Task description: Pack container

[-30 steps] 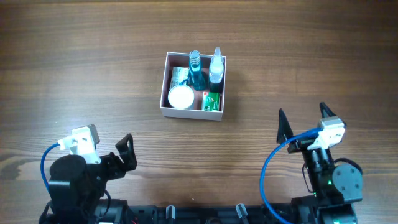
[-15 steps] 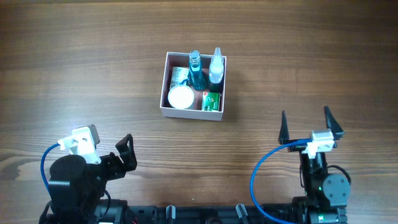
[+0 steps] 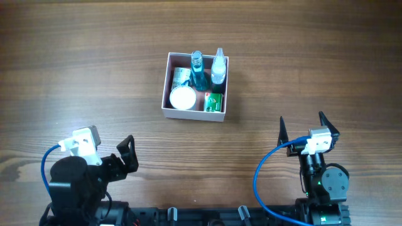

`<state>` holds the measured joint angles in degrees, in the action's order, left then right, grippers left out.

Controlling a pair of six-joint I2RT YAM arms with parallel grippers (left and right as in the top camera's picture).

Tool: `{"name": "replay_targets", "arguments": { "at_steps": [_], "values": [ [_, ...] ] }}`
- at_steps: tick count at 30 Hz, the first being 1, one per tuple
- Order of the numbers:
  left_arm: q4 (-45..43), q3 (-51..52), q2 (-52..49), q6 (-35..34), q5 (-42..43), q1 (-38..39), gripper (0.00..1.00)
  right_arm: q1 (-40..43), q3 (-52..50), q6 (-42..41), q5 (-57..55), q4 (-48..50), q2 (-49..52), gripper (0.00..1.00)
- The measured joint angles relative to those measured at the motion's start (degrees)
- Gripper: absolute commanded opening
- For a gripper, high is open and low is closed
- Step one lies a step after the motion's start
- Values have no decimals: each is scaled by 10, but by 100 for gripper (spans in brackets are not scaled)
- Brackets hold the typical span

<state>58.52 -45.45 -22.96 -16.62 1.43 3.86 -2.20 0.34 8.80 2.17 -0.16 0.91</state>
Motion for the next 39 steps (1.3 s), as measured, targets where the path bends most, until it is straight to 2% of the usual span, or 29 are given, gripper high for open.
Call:
{"name": "replay_targets", "arguments": {
  "at_steps": [17, 20, 26, 31, 39],
  "values": [
    [0, 0, 0, 0, 0, 0, 100, 0, 0, 0, 0, 0, 0, 100],
    [22, 0, 1, 0, -1, -2, 100, 0, 0, 0, 0, 0, 0, 100],
    [25, 18, 69, 0, -3, -30, 100, 0, 0, 0, 0, 0, 0, 100],
    [-59, 97, 151, 0, -14, -50, 100, 0, 0, -2, 0, 0, 0, 100],
    [-347, 296, 190, 4, -28, -70, 100, 0, 0, -2, 0, 0, 0, 100]
  ]
}}
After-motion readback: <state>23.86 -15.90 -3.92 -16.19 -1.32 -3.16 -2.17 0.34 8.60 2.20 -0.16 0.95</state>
